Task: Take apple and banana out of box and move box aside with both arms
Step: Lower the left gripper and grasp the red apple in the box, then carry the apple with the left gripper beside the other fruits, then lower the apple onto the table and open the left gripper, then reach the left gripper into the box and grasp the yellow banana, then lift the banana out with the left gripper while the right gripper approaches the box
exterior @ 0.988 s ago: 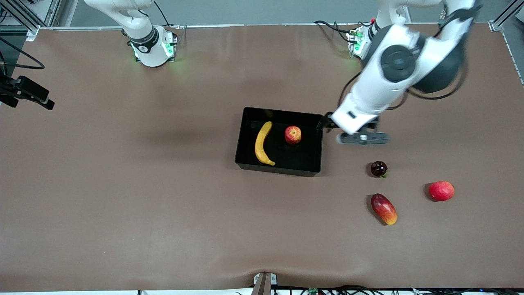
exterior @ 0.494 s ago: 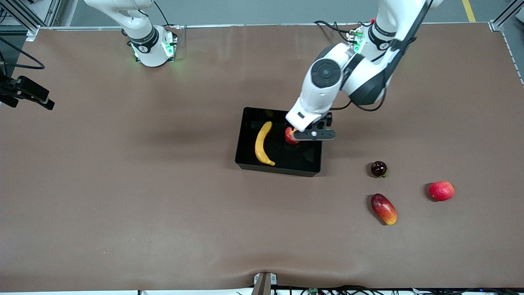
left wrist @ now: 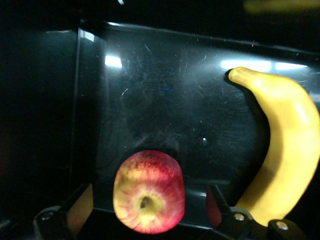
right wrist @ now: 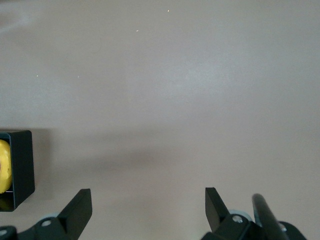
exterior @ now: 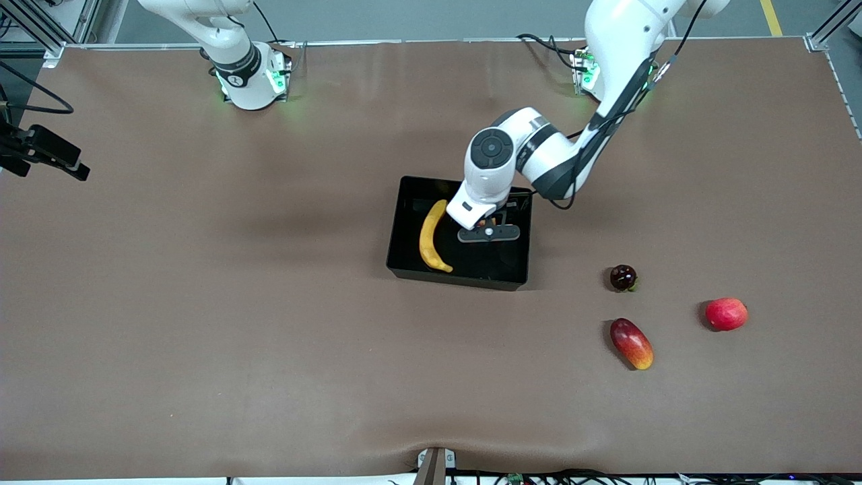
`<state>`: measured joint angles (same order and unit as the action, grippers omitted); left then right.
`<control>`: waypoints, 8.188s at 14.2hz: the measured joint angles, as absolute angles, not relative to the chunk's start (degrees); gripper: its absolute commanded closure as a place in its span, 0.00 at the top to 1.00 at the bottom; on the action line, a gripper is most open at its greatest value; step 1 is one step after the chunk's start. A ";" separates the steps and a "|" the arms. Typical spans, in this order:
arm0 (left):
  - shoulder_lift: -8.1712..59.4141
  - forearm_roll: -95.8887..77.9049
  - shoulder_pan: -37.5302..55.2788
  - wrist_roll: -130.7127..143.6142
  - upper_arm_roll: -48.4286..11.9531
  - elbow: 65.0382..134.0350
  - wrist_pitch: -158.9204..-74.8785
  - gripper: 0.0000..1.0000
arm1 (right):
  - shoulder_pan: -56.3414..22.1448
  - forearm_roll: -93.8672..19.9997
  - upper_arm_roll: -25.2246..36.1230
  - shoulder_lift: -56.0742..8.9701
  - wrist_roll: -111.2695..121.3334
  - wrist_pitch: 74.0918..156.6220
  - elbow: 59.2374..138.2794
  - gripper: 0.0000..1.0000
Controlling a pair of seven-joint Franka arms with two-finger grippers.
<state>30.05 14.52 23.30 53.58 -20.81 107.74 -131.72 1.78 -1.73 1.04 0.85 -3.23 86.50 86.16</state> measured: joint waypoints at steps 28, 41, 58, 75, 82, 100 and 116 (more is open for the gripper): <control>20.84 13.26 3.05 25.60 -20.40 91.18 -109.65 0.00 | 1.73 -1.77 0.97 0.72 -3.23 86.63 86.16 1.00; 28.66 13.20 -19.15 -1.08 -20.05 96.68 -120.49 0.00 | 1.70 -1.77 0.89 0.67 -3.23 86.63 86.17 1.00; 32.60 12.44 -25.06 -7.71 -20.20 105.58 -130.30 1.00 | 1.70 -1.77 0.88 0.63 -3.23 86.62 86.17 1.00; 20.40 7.11 -18.05 22.00 -45.42 103.22 -119.84 1.00 | 1.70 -1.77 0.88 0.58 -3.23 86.57 86.18 1.00; 32.63 23.57 0.95 49.67 -45.19 96.96 -120.94 1.00 | 1.70 -1.77 0.88 0.57 -3.23 86.54 86.19 1.00; 49.88 32.67 20.72 64.55 -31.41 88.93 -134.77 0.00 | 1.75 -1.73 0.98 -8.06 -3.23 88.10 86.33 1.00; 43.25 32.88 16.16 62.91 -32.75 83.32 -126.56 0.00 | -1.57 -13.16 0.49 -13.63 -3.80 92.02 86.13 1.00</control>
<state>43.25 32.88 16.16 62.91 -32.75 83.32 -126.56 -1.57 -13.16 0.49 -13.63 -3.80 92.02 86.13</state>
